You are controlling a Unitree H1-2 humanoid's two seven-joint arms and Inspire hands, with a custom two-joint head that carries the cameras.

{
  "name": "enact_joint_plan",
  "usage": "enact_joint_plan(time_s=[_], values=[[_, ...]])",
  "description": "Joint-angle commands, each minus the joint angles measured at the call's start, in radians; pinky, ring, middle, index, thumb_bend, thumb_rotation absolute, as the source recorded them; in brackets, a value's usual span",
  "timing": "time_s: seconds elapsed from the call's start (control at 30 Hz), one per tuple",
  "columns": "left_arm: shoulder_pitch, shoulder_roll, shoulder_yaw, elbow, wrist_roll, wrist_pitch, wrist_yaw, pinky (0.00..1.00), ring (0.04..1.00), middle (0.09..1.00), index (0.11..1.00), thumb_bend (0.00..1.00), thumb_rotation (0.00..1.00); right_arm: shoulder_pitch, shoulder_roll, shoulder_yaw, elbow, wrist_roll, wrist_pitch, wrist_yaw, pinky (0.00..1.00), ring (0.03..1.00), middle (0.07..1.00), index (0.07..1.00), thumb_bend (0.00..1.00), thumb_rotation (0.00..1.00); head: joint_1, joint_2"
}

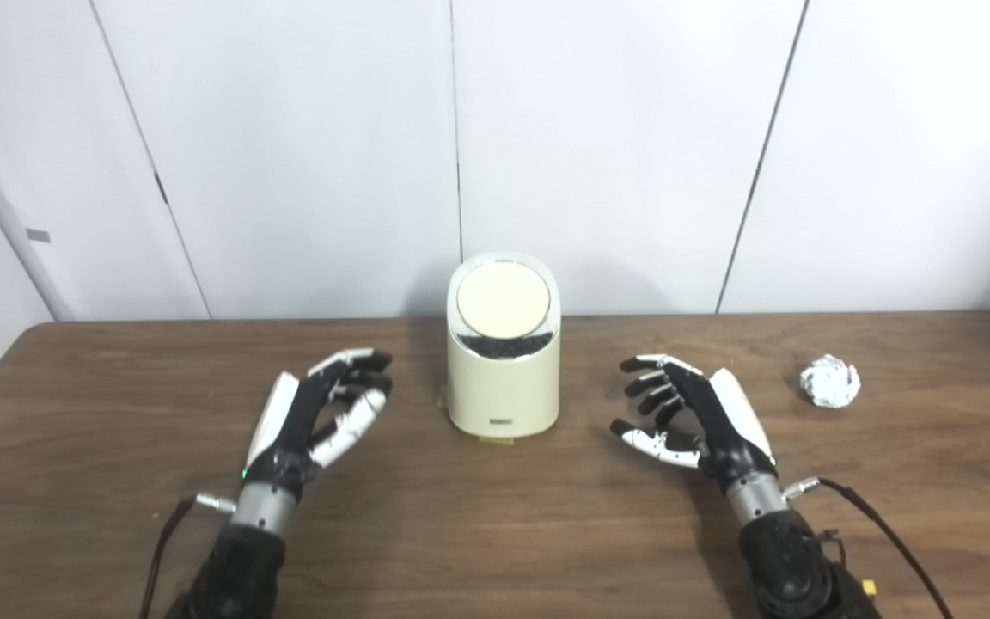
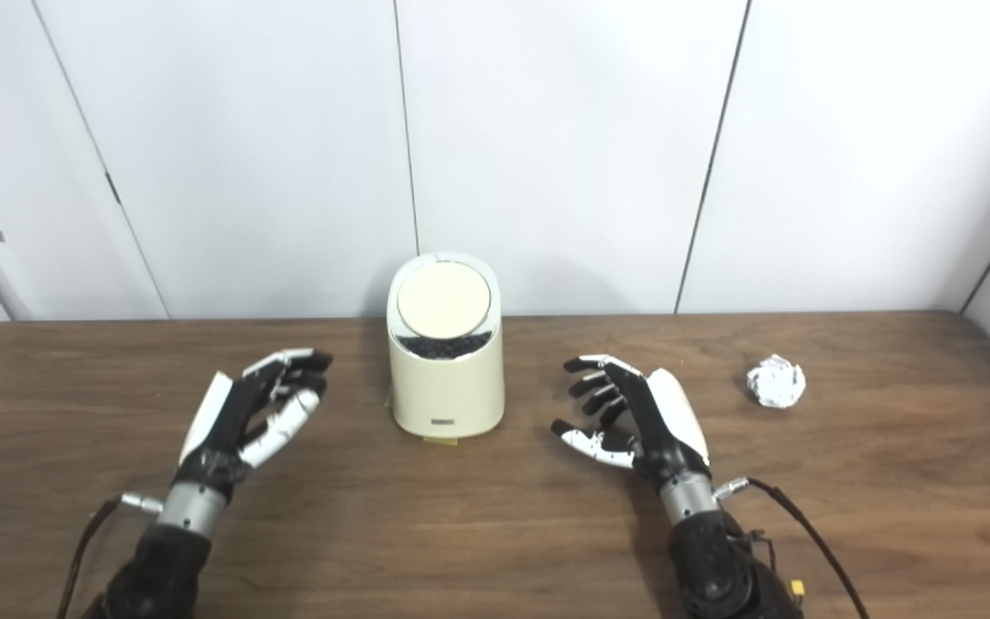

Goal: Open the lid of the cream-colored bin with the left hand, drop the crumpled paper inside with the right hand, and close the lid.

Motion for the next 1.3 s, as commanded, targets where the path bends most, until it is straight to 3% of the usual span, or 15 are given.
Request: enact_joint_plan(time_s=[0.0,0.17,0.23,0.27,0.3,0.4,0.47,0.57,0.67,0.8,1.03,1.27], values=[[-0.082,0.019,0.014,-0.047,-0.021,-0.019,-0.002,0.68,0.765,0.775,0.774,0.7,0.95,-0.046,-0.005,-0.008,-0.008,0.004,-0.038,-0.022,0.4,0.517,0.593,0.694,0.34,0.18,-0.001,-0.001],[-0.168,0.042,0.003,-0.063,0.029,-0.053,0.005,0.71,0.765,0.761,0.762,0.69,0.93,-0.045,-0.004,-0.007,-0.015,0.009,-0.029,-0.014,0.43,0.542,0.617,0.702,0.34,0.18,-0.001,-0.003],[-0.196,0.05,-0.007,-0.069,0.063,-0.044,0.006,0.69,0.755,0.757,0.758,0.67,0.86,-0.046,-0.005,-0.005,-0.013,0.003,-0.028,-0.016,0.41,0.518,0.598,0.703,0.34,0.18,-0.003,-0.003],[-0.217,0.048,-0.012,-0.078,0.078,-0.017,0.001,0.68,0.754,0.757,0.757,0.66,0.84,-0.046,-0.004,-0.004,-0.013,0.001,-0.028,-0.018,0.4,0.516,0.596,0.703,0.34,0.18,-0.004,-0.003],[-0.23,0.045,-0.015,-0.085,0.085,0.002,-0.002,0.66,0.746,0.758,0.755,0.65,0.72,-0.047,-0.004,-0.004,-0.013,0.0,-0.028,-0.019,0.4,0.519,0.597,0.701,0.34,0.18,-0.004,-0.003],[-0.276,0.025,-0.026,-0.108,0.114,0.103,-0.015,0.65,0.752,0.769,0.762,0.69,0.51,-0.047,-0.004,-0.004,-0.011,0.001,-0.032,-0.018,0.42,0.533,0.607,0.7,0.34,0.18,-0.004,-0.001],[-0.307,0.016,-0.041,-0.12,0.143,0.186,-0.03,0.67,0.77,0.784,0.775,0.74,0.46,-0.049,-0.004,-0.004,-0.004,0.001,-0.039,-0.022,0.42,0.54,0.611,0.698,0.34,0.18,-0.005,-0.001],[-0.354,0.008,-0.074,-0.097,0.196,0.252,-0.036,0.68,0.797,0.819,0.814,0.87,0.38,-0.048,-0.003,-0.004,-0.007,0.001,-0.032,-0.019,0.41,0.532,0.609,0.697,0.33,0.17,-0.006,-0.001],[-0.386,-0.002,-0.103,-0.076,0.242,0.298,-0.035,0.67,0.804,0.849,0.836,0.97,0.35,-0.048,-0.002,-0.003,-0.007,0.003,-0.031,-0.018,0.42,0.543,0.618,0.699,0.33,0.19,-0.006,-0.002],[-0.417,-0.013,-0.145,-0.043,0.308,0.335,-0.023,0.67,0.828,0.888,0.859,1.0,0.35,-0.049,-0.001,-0.004,-0.002,0.005,-0.033,-0.019,0.42,0.536,0.613,0.7,0.34,0.19,-0.007,-0.004],[-0.442,-0.017,-0.195,0.019,0.382,0.316,0.02,0.65,0.819,0.882,0.857,1.0,0.36,-0.049,-0.002,-0.002,-0.001,0.0,-0.041,-0.027,0.42,0.536,0.612,0.695,0.34,0.15,-0.008,-0.003],[-0.438,-0.012,-0.21,0.057,0.389,0.294,0.034,0.7,0.846,0.892,0.877,1.0,0.37,-0.046,-0.003,-0.002,-0.008,0.004,-0.039,-0.024,0.41,0.527,0.605,0.697,0.34,0.18,-0.007,0.0]])
